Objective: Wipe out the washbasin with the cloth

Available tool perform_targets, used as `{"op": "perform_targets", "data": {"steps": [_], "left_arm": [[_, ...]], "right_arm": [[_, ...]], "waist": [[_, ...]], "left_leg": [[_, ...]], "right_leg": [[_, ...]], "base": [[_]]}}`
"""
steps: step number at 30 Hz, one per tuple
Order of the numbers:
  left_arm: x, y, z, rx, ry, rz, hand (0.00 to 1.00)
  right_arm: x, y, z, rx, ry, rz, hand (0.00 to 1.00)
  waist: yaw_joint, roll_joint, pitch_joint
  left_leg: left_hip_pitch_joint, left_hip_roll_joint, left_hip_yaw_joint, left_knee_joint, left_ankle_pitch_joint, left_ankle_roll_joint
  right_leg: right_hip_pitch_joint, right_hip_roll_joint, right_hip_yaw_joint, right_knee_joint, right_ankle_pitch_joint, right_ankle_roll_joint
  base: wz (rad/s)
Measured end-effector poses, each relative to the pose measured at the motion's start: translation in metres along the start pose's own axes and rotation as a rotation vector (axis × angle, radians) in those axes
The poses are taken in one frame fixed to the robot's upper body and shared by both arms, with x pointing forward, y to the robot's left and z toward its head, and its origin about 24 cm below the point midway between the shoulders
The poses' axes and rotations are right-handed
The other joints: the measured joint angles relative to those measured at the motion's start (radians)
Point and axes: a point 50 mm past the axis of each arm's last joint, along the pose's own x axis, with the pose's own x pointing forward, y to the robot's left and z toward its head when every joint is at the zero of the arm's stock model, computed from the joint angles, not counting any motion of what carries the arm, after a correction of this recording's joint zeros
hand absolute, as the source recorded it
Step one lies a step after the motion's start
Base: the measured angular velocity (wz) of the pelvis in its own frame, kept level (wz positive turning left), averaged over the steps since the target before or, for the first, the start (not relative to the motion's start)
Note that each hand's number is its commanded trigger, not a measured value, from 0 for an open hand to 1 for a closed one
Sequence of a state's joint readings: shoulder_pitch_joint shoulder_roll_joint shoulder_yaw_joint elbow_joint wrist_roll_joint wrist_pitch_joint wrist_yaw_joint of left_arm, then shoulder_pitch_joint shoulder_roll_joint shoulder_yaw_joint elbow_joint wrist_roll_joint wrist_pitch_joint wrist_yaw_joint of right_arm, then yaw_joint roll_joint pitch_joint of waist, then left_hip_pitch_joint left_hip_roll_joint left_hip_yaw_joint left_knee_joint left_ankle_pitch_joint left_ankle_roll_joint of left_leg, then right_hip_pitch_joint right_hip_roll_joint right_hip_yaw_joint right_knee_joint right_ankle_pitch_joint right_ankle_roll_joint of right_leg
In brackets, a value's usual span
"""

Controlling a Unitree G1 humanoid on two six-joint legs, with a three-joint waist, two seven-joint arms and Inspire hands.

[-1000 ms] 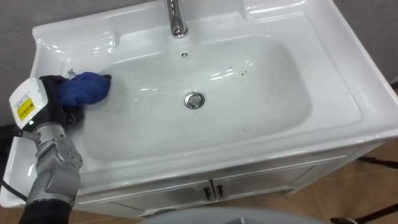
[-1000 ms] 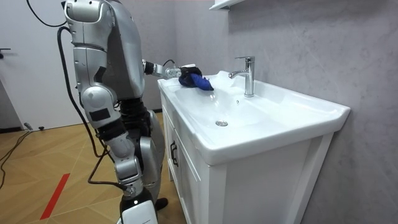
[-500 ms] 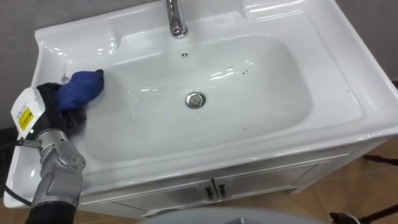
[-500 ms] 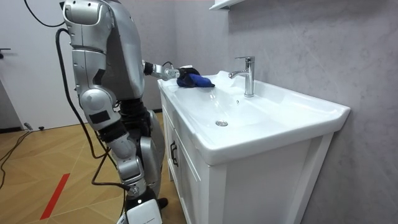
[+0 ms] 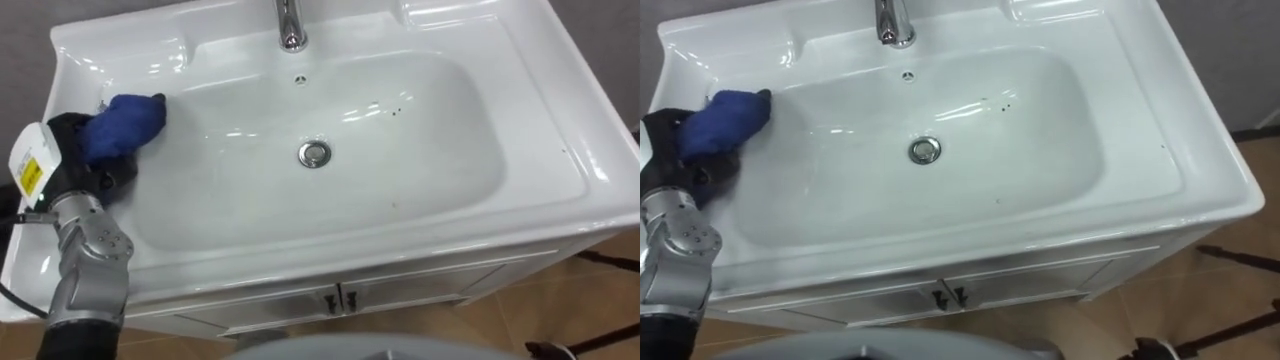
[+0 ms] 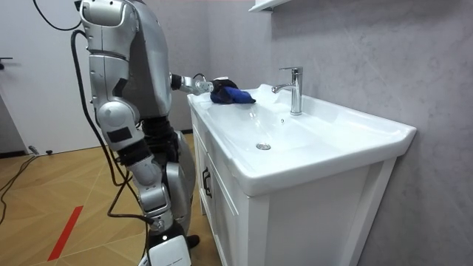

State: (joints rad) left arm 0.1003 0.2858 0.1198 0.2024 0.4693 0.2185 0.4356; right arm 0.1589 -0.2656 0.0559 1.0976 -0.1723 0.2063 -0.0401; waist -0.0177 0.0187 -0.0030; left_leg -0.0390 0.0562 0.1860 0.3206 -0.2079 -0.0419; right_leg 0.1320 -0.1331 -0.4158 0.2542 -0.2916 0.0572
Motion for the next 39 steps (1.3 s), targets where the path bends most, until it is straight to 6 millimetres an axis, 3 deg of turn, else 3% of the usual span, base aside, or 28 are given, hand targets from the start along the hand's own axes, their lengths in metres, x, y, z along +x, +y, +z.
{"op": "perform_targets", "data": {"steps": [5,8,11,28,39], "left_arm": [[0.003,0.018,0.032,-0.016,-0.141,0.082,0.0],[0.004,0.023,0.042,0.051,-0.212,0.127,0.0],[0.003,0.027,0.05,0.099,-0.276,0.169,0.0],[0.003,0.028,0.052,0.149,-0.299,0.191,0.0],[0.003,0.028,0.05,0.236,-0.296,0.186,0.0]], "right_arm": [[0.0,0.0,-0.001,-0.009,-0.006,0.008,0.0],[0.0,0.0,0.002,-0.027,-0.023,0.005,0.0],[0.0,0.001,0.001,-0.028,-0.037,0.012,0.0],[0.0,0.004,-0.005,-0.032,-0.015,0.038,0.0],[0.0,0.004,-0.004,-0.041,-0.021,0.041,0.0]], "waist": [[0.0,0.015,0.0041],[-0.003,0.034,0.0051],[-0.003,0.037,0.0062],[0.021,0.031,0.0112],[0.027,0.028,0.008]], "left_leg": [[-0.019,0.001,-0.01,0.016,0.0,0.0],[-0.018,0.001,-0.012,0.015,0.0,0.0],[-0.017,0.001,-0.012,0.014,0.0,0.0],[-0.017,0.001,-0.022,0.021,0.0,0.0],[-0.016,0.0,-0.021,0.021,0.0,0.0]], "right_leg": [[-0.011,0.002,0.004,0.004,0.003,-0.002],[-0.006,0.002,0.004,0.003,0.003,-0.002],[-0.005,0.003,0.004,0.003,0.003,-0.002],[-0.006,0.008,0.033,0.009,0.004,-0.003],[-0.004,0.013,0.057,0.005,0.004,-0.004]], "base": [[0.03],[0.0],[0.0],[0.01],[0.0]]}}
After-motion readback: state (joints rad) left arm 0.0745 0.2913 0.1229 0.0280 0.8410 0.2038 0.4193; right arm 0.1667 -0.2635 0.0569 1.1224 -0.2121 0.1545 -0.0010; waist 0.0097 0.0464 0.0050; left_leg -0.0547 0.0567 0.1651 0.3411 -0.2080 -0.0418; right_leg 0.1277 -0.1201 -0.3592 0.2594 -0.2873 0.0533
